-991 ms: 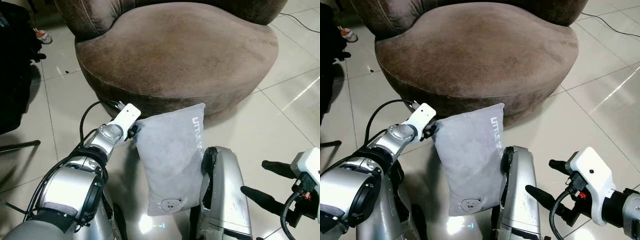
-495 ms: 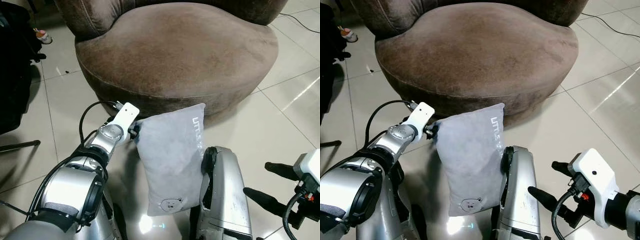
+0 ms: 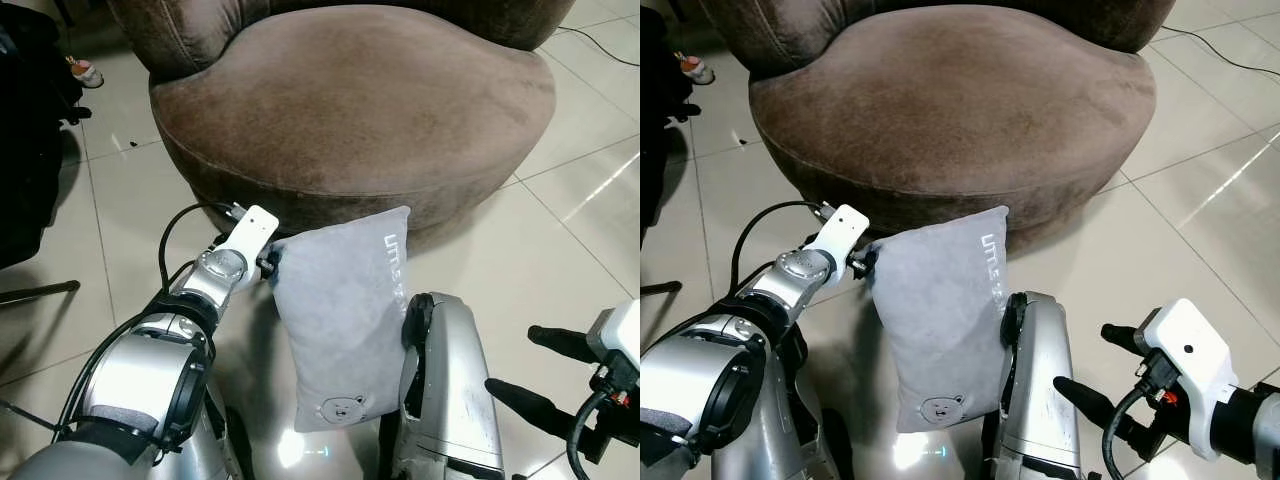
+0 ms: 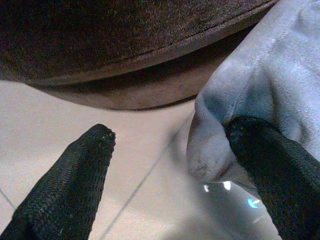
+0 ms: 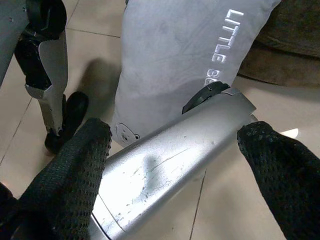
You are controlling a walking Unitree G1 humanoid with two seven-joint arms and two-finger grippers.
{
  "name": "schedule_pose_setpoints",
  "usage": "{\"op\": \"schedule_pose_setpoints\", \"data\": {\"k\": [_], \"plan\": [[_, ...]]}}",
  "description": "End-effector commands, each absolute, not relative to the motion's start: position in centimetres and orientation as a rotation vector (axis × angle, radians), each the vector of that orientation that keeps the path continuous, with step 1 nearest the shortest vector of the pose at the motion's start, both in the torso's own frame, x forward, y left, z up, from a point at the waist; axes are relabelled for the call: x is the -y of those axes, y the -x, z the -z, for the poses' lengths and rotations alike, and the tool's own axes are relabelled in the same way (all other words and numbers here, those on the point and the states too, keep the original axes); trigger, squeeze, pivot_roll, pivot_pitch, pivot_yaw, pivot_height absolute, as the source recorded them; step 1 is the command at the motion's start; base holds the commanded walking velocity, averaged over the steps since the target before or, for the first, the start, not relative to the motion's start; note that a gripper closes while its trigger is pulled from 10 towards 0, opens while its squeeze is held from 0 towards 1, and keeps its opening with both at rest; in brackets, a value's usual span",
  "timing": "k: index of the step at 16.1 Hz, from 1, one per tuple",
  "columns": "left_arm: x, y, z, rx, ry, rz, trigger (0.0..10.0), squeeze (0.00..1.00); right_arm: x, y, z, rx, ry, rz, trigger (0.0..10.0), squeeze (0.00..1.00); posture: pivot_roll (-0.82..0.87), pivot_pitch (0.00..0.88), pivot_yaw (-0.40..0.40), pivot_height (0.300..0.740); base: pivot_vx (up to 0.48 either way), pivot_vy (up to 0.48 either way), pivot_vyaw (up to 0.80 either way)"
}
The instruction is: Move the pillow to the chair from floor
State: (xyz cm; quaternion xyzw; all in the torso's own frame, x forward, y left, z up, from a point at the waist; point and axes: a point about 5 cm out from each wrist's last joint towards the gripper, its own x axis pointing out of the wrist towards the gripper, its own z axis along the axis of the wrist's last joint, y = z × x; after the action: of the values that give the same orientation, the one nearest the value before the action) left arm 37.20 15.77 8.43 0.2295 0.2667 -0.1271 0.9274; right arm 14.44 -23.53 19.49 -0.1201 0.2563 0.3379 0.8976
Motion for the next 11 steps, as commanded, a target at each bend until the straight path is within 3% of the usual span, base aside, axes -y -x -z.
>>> {"op": "schedule_pose_setpoints", "data": {"k": [1, 11], "plan": [[-15.4, -36.8, -7.8, -0.584, -0.425, 0.269, 10.0, 0.00, 23.5, -14.1, -19.9, -0.535, 0.260, -0.704, 10.0, 0.00, -0.60, 0.210, -0.011, 0.386, 0.000, 0.000, 0.00], [-12.7, -34.9, -5.0, -0.666, -0.557, 0.451, 10.0, 0.00, 23.2, -12.6, -20.6, -0.555, 0.251, -0.707, 10.0, 0.00, -0.64, 0.265, -0.013, 0.386, 0.000, 0.000, 0.00]]}}
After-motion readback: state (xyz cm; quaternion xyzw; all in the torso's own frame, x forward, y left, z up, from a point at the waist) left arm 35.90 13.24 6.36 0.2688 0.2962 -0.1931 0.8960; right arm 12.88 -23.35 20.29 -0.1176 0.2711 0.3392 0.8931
